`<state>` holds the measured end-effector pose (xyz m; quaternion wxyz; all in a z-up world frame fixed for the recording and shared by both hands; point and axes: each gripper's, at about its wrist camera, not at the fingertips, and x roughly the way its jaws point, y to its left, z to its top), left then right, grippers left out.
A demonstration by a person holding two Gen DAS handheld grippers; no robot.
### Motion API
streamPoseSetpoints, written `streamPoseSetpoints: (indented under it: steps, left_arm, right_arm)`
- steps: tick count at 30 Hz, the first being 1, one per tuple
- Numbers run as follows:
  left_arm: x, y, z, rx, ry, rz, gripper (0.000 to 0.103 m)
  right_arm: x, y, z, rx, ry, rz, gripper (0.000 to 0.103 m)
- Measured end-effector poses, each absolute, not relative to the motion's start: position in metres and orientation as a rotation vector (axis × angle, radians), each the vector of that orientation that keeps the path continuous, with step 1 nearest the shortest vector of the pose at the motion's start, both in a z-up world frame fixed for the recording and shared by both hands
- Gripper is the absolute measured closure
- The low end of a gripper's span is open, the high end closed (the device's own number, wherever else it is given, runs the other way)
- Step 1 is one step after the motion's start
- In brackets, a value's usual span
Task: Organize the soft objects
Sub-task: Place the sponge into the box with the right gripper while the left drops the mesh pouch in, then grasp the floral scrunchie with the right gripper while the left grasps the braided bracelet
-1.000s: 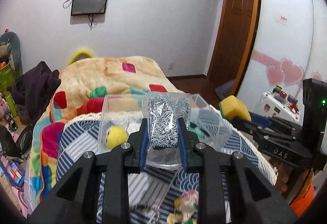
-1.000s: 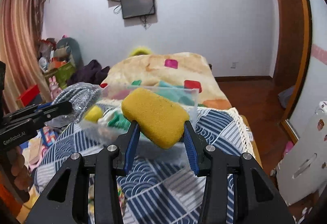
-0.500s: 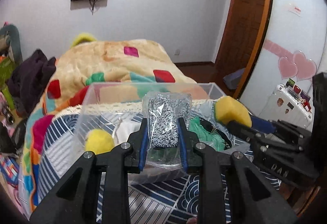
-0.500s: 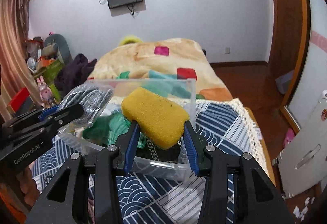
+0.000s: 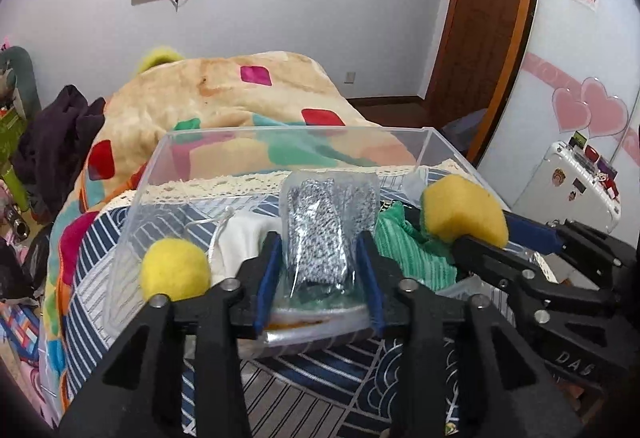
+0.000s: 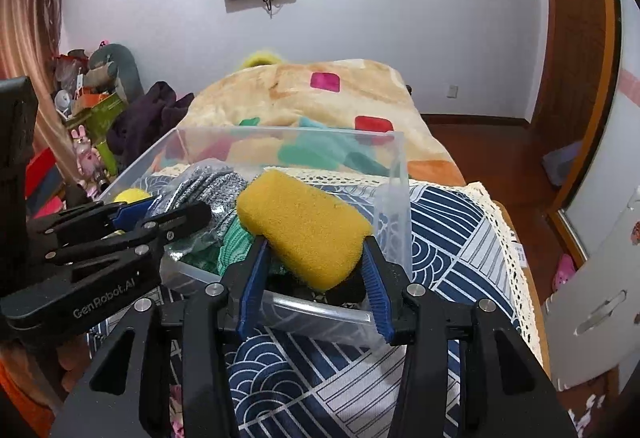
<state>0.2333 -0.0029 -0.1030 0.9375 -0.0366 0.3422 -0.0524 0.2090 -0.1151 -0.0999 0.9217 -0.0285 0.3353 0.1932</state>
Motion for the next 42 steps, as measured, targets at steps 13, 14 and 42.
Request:
streamPoseSetpoints:
  steps: [13,14,42]
  left_arm:
    - [0.181,0.007,-0.073,-0.034,0.592,-0.101,0.029]
    - [0.176,0.008,-0.071,-0.028,0.581,-0.096,0.026]
    - [0.103,0.043,-0.148,-0.091,0.829,-0.035,0.001]
  right_arm:
    - [0.191,-0.12,-0.088,-0.052,0.66,0.425,0.038]
    - [0.188,-0.12,-0.086,-0.052,0.651,0.426,0.037]
    - [0.145,-0.084,-0.145,-0.126,0.768,0.575,0.028]
